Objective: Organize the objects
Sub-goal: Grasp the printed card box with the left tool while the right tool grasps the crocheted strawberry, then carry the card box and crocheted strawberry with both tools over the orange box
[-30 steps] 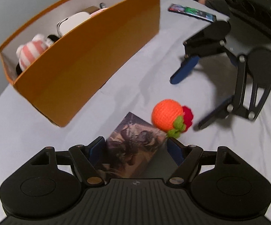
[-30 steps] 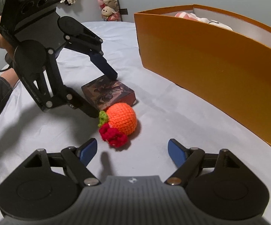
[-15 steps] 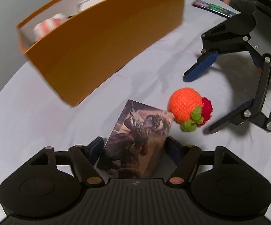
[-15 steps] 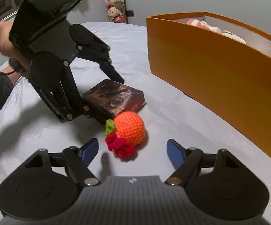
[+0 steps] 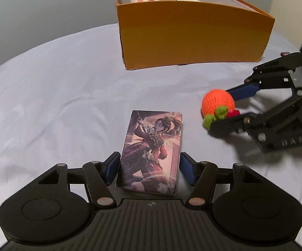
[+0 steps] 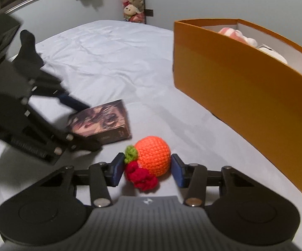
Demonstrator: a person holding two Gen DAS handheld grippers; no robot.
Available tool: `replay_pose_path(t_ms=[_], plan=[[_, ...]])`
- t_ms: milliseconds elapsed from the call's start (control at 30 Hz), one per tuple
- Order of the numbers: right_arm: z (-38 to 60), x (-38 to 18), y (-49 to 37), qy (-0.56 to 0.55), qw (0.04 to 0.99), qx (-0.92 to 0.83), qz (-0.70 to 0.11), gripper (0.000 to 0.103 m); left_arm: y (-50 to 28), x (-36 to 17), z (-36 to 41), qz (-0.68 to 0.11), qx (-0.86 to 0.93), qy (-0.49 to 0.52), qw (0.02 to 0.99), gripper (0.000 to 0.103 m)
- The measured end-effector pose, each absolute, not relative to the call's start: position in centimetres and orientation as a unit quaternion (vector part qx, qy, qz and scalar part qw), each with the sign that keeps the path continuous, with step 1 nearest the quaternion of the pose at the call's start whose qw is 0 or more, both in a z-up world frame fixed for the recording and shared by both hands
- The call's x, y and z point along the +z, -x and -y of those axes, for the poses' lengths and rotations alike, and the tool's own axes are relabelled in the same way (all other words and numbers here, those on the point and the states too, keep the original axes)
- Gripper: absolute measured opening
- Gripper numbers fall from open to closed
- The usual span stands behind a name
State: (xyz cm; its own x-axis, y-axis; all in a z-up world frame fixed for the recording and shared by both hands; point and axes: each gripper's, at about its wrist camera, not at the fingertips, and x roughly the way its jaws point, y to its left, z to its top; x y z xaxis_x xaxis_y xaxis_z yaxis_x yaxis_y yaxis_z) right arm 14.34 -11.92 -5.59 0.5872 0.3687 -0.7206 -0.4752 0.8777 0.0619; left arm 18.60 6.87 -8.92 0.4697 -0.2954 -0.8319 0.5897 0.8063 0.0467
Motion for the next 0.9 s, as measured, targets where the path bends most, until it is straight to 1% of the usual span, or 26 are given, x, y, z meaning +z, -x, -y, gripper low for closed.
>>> replay_pose_path(t_ms=[200,400,500,633,733,833,900], plan=[[15.0,-5.2,-13.4,0.039,0.896,0.201,-0.395,0.049,-16.0,-8.6,-6.0,-0.448,-0.235,-0.137,0.851,0.067],[17.3,-5.3,-11.7,0.021,0.900,0.182,-0.395,0.049,-14.5,-9.1,-5.8,-0.447,-0.218,-0.124,0.859,0.068],[17.4,-5.2,-11.5,0.024,0.901,0.181,-0.393,0.049,-14.6,-9.3,-5.2,-0.436,-0.206,-0.119,0.868,0.071],[16.9,-5.3,-11.7,0.026,0.903,0.178,-0.391,0.050,-14.5,-9.5,-4.8,-0.427,-0.189,-0.116,0.877,0.071],[16.8,-5.4,-11.6,0.028,0.904,0.178,-0.388,0.052,-14.1,-9.6,-4.9,-0.420,-0.182,-0.109,0.882,0.068],[17.0,-5.7,-11.5,0.026,0.905,0.176,-0.387,0.052,-13.9,-9.7,-5.0,-0.416,-0.182,-0.107,0.884,0.067],[17.2,-5.9,-11.5,0.022,0.903,0.176,-0.392,0.050,-13.9,-9.7,-5.1,-0.416,-0.183,-0.102,0.885,0.067]])
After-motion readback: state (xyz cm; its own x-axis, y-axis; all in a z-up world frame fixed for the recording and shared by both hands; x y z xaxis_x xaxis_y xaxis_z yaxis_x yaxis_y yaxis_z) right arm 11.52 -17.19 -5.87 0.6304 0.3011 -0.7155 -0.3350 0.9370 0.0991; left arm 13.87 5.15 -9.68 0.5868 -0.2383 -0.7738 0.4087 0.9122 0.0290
